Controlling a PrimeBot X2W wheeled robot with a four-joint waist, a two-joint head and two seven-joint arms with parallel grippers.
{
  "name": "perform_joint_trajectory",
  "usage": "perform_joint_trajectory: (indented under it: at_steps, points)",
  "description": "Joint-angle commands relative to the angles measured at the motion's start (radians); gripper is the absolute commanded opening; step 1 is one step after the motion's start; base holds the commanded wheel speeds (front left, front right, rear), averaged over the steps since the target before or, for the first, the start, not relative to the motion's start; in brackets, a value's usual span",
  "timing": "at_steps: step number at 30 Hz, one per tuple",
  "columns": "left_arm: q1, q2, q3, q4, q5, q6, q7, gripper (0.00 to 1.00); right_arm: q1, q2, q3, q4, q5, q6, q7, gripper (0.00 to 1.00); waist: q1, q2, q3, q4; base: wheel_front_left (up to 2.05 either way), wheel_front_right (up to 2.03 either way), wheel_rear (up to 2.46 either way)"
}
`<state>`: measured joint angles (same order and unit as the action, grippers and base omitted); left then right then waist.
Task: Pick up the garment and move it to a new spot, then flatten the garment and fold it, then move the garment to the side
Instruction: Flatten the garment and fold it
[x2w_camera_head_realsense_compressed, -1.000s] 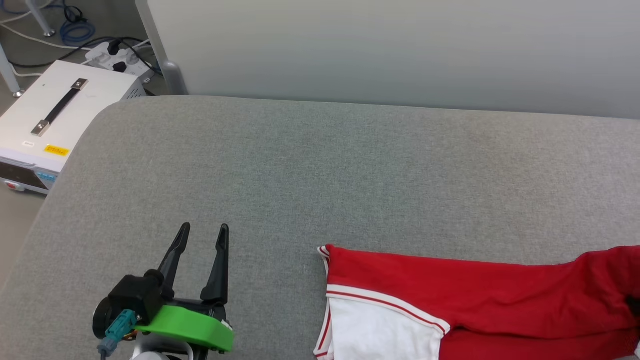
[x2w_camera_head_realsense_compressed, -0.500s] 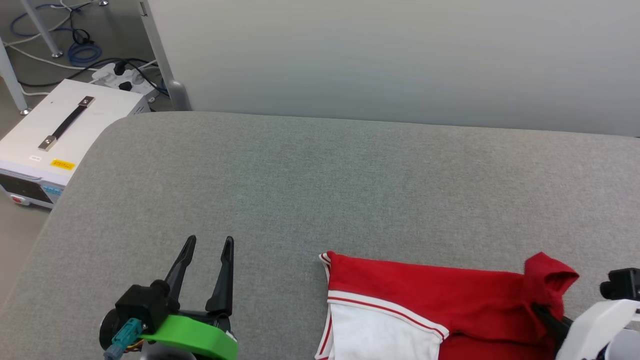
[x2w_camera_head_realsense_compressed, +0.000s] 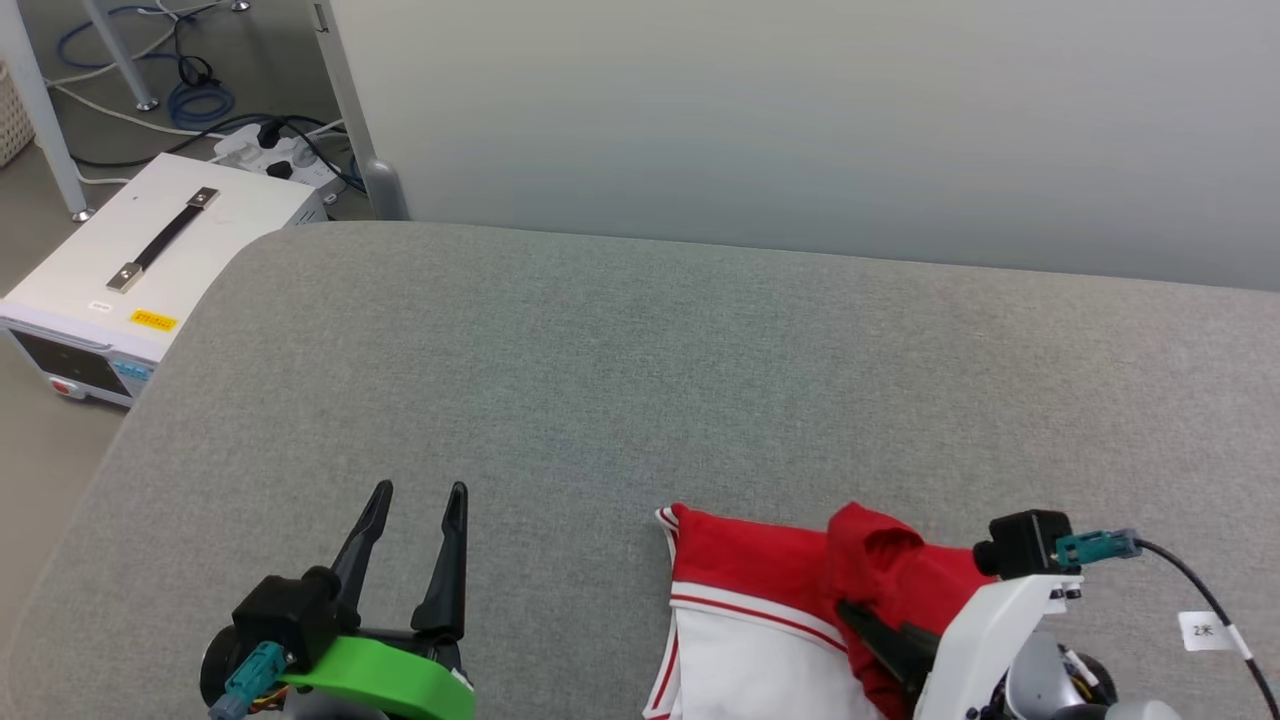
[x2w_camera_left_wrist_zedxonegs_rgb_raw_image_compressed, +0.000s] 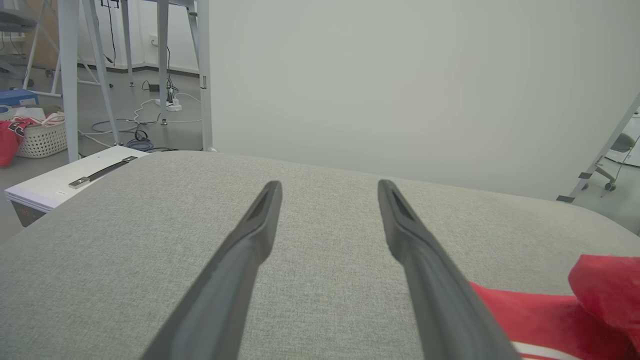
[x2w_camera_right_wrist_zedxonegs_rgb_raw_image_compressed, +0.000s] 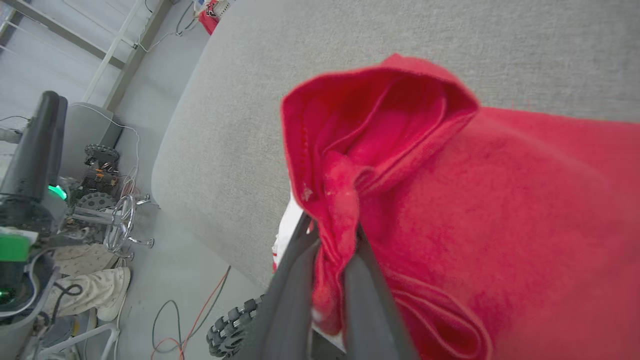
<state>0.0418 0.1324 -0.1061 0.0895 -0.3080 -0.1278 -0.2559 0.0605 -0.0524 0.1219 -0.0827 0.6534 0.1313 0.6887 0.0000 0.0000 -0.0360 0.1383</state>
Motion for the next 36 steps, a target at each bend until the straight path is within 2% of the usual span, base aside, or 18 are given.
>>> perform_joint_trajectory:
  at_steps: [1,6,14,15,16,22,27,32,36]
  points:
    - [0.009,0.007,-0.003,0.003,-0.007,-0.003,-0.006,1.0,-0.021,0.001,0.022,0.021,0.035,-0.001,-0.024,0.0,0.0,0.0,0.003,0.006,0.0,0.0,0.0]
    - [-0.006,0.008,-0.006,0.005,-0.008,-0.003,-0.006,1.0,-0.063,0.002,0.109,0.124,0.075,-0.001,-0.116,0.0,0.0,0.0,0.012,0.027,0.0,0.0,0.0]
    - [-0.015,0.006,-0.018,0.008,-0.008,-0.003,-0.006,1.0,-0.142,0.002,0.171,0.304,0.107,-0.001,-0.244,0.0,0.0,0.0,0.024,0.056,0.0,0.0,0.0]
    - [-0.015,0.006,-0.018,0.008,-0.008,-0.003,-0.006,1.0,-0.15,0.002,0.175,0.324,0.107,-0.001,-0.254,0.16,0.0,0.0,0.025,0.058,0.0,0.0,0.0]
    - [-0.016,0.005,-0.018,0.009,-0.008,-0.003,-0.006,1.0,-0.158,0.002,0.183,0.347,0.108,-0.001,-0.262,1.0,0.0,0.0,0.026,0.06,0.0,0.0,0.0]
    - [-0.012,0.003,-0.007,0.013,-0.006,-0.003,-0.006,1.0,-0.175,0.002,0.3,0.364,0.174,-0.001,-0.31,1.0,0.0,0.0,0.021,0.065,0.0,0.0,0.0]
    - [-0.01,0.002,-0.005,0.012,-0.004,-0.003,-0.006,1.0,-0.186,0.002,0.319,0.355,0.176,-0.001,-0.321,1.0,0.0,0.0,0.016,0.055,0.0,0.0,0.0]
    - [-0.004,0.0,-0.006,0.008,-0.003,-0.003,-0.006,1.0,-0.212,0.002,0.276,0.345,0.103,-0.001,-0.326,1.0,0.0,0.0,0.007,0.04,0.0,0.0,0.0]
    - [-0.002,-0.001,-0.008,0.003,-0.002,-0.003,-0.006,1.0,-0.249,0.001,0.244,0.289,-0.032,-0.001,-0.324,1.0,0.0,0.0,0.002,0.024,0.0,0.0,0.0]
